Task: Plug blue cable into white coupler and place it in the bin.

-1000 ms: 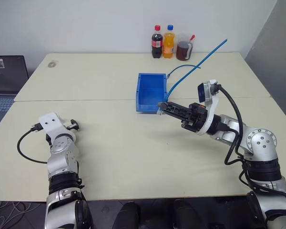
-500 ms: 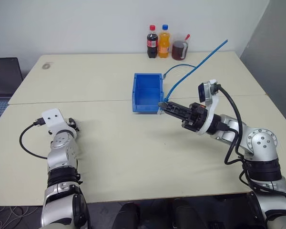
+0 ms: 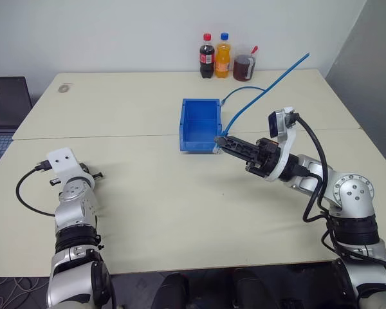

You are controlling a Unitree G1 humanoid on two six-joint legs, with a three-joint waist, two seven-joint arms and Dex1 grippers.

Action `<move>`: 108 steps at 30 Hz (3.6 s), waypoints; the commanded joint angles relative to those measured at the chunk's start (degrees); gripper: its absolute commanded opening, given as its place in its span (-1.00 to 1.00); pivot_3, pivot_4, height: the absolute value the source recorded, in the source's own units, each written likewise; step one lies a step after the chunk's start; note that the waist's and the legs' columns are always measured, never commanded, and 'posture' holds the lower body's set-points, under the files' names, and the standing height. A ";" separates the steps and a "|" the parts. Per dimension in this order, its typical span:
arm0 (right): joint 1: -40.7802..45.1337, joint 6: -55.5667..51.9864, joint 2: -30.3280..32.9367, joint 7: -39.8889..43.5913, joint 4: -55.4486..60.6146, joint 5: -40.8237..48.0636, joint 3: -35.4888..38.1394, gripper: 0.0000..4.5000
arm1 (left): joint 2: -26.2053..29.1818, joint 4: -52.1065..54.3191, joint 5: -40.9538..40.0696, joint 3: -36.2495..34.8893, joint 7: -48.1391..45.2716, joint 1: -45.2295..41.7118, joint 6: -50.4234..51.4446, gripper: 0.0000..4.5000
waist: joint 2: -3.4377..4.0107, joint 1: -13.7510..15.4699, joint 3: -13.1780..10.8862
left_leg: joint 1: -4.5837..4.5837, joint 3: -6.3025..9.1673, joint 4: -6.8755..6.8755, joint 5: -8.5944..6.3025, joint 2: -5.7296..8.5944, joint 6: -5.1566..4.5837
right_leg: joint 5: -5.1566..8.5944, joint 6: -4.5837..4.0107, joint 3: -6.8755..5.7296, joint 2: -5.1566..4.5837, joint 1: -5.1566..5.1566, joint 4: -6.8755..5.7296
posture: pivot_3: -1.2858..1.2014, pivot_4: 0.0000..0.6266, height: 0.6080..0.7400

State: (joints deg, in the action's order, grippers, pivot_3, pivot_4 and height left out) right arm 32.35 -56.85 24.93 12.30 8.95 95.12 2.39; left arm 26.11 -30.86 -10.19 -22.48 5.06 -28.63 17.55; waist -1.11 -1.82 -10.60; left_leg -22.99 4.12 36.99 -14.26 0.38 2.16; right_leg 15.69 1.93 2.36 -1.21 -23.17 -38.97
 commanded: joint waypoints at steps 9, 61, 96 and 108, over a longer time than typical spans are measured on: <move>5.92 -1.52 7.60 7.77 5.73 -12.25 0.01 -0.88 | 14.66 23.71 -4.09 35.89 -72.53 3.00 -3.50 -0.66 | 0.00 -0.04 -0.01 | -0.03 -0.08 -0.06 0.03 0.04 0.06 | 0.02 -0.04 0.06 -0.04 -0.02 0.13 | 0.03 -0.52 1.00; -17.43 50.42 -17.30 19.16 -11.15 -84.06 -20.23 -0.88 | 3.01 -3.00 6.04 37.09 -78.51 -0.84 -28.76 -0.66 | 0.05 -0.17 0.15 | 0.68 0.12 0.47 0.04 -0.02 0.02 | 0.09 0.47 -0.02 0.13 0.93 0.12 | 0.03 -0.52 1.00; -20.64 47.29 -19.38 21.19 -10.33 -88.17 -24.14 -0.88 | 4.18 -4.33 6.52 36.33 -77.83 -1.78 -28.54 -0.66 | -0.09 -0.76 0.50 | 1.20 0.11 -0.02 0.04 -0.09 0.02 | 0.26 0.20 0.02 0.20 1.06 0.06 | 0.03 -0.52 1.00; -19.72 46.35 -20.24 20.36 -13.85 -90.36 -25.65 -0.88 | 4.21 -4.21 6.66 36.28 -77.41 -1.68 -28.47 -0.66 | -0.18 -0.84 0.63 | 1.19 0.12 -0.04 0.04 -0.08 0.02 | 0.28 0.18 0.01 0.18 1.07 0.08 | 0.03 -0.52 1.00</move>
State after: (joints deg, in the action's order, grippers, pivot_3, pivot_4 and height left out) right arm 13.31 -8.27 4.78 32.37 -1.58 6.48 -20.52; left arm 28.98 -33.29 -6.15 13.23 -73.35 -31.41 -12.44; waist -1.29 -2.66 -9.97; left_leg -21.77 4.23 36.95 -14.22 0.29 2.18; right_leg 15.96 2.11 2.38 -1.03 -22.08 -38.88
